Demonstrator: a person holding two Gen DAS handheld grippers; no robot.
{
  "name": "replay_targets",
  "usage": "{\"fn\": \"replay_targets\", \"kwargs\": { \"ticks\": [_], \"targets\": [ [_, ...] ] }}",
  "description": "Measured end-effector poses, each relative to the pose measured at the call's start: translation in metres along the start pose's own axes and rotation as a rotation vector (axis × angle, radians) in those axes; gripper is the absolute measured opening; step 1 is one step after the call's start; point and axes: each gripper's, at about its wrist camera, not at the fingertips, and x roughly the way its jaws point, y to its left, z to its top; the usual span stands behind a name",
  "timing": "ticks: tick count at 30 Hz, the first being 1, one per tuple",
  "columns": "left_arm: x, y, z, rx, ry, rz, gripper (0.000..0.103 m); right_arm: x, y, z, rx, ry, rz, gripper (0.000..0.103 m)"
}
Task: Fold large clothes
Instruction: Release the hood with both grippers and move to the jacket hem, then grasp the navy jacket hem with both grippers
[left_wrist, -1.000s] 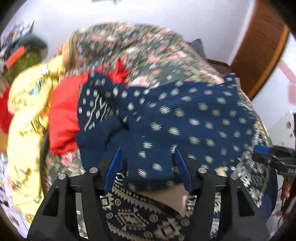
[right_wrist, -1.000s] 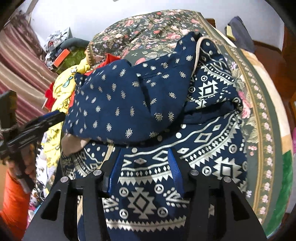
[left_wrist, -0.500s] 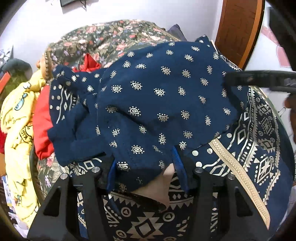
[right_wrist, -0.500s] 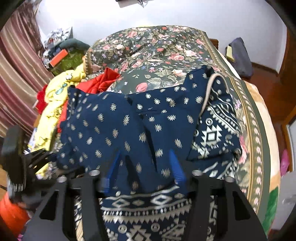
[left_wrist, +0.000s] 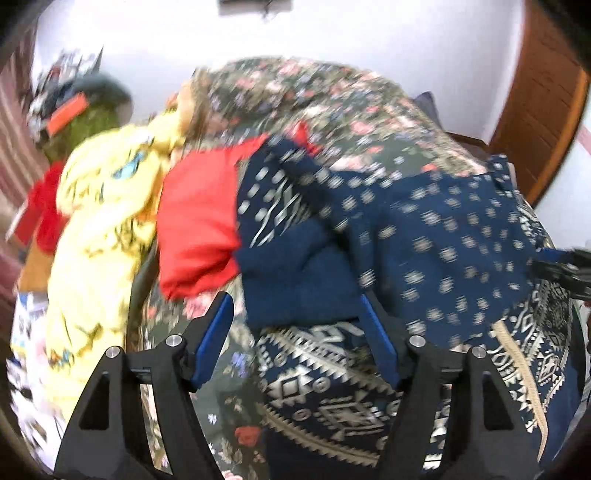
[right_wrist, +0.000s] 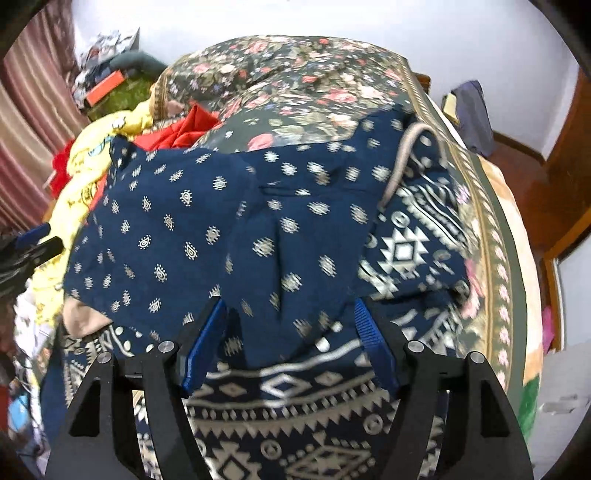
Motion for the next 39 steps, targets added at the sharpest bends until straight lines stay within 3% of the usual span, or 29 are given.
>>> {"fn": "replay_targets", "kwargs": {
  "ticks": [5, 8, 13, 20, 27, 30, 33, 37, 39],
  "targets": [
    [0.026, 0.020, -0.023, -0.068, 0.128, -0.024, 0.069, -0.013, -0.019, -0.028, 0.059, 0.022, -0.024, 0.068],
    [0.022, 0.026, -0.046, -0.074, 0.184, -0.018, 0.069, -0.024, -0.032, -0.047, 0.088, 0.036, -0.056, 0.068],
    [-0.004, 0.036, -0.073, -0.076, 0.204, -0.029, 0.069, -0.051, -0.044, -0.071, 0.110, 0.034, -0.061, 0.068],
    [-0.041, 0.036, -0.111, -0.111, 0.252, -0.135, 0.069, -0.077, -0.042, -0.107, 0.104, 0.051, -0.059, 0.068],
    [-0.038, 0.030, -0.140, -0.173, 0.330, -0.237, 0.069, -0.078, -0.033, -0.135, 0.107, 0.088, -0.052, 0.068],
    [-0.038, 0.028, -0.147, -0.211, 0.328, -0.277, 0.069, -0.078, -0.034, -0.143, 0.134, 0.087, -0.041, 0.068],
    [-0.036, 0.028, -0.153, -0.277, 0.340, -0.367, 0.069, -0.079, -0.036, -0.147, 0.172, 0.065, -0.024, 0.068],
    [-0.036, 0.025, -0.156, -0.306, 0.326, -0.401, 0.069, -0.078, -0.033, -0.149, 0.182, 0.038, 0.026, 0.071],
    [-0.040, 0.021, -0.153, -0.295, 0.312, -0.402, 0.060, -0.078, -0.028, -0.151, 0.172, 0.020, 0.059, 0.068]
  ]
}}
